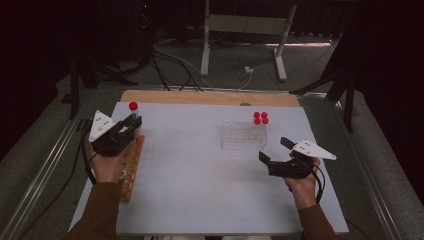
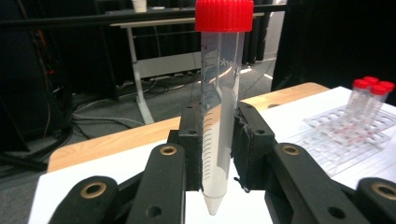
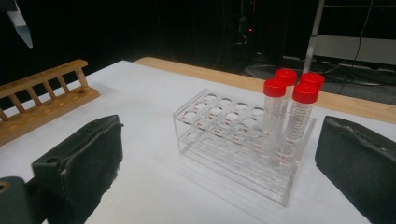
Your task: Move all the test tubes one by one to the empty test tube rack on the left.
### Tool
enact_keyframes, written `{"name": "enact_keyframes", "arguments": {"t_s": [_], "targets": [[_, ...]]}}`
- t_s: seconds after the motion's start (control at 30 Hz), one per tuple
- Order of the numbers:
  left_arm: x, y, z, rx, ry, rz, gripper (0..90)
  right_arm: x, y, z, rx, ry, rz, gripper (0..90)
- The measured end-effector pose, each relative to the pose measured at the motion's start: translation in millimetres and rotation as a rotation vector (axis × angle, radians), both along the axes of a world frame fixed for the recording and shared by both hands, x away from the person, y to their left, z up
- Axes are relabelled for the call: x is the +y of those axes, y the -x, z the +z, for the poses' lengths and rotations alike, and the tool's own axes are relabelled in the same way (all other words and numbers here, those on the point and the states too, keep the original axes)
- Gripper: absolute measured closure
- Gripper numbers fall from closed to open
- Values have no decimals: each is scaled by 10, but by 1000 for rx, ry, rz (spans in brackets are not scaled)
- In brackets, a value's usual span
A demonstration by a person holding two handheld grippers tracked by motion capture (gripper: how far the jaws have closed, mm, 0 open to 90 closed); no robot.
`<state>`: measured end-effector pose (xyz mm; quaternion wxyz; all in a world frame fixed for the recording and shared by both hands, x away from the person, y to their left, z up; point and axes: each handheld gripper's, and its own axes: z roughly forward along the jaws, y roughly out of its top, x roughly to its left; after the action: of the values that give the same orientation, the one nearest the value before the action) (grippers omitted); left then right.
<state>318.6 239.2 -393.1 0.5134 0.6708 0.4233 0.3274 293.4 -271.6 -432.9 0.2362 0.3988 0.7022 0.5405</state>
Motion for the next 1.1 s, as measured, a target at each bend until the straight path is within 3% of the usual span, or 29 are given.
{"name": "enact_keyframes", "arguments": {"t_s": [0.17, 0.53, 1.1], "targets": [[189, -45, -133, 44, 8, 46, 757, -6, -2, -9, 0, -1, 3, 10], [334, -90, -394, 122, 1, 79, 756, -7, -1, -16, -3, -2, 1, 10], [340, -78, -421, 119, -7, 88, 754, -7, 0, -41, -1, 1, 1, 10]]}}
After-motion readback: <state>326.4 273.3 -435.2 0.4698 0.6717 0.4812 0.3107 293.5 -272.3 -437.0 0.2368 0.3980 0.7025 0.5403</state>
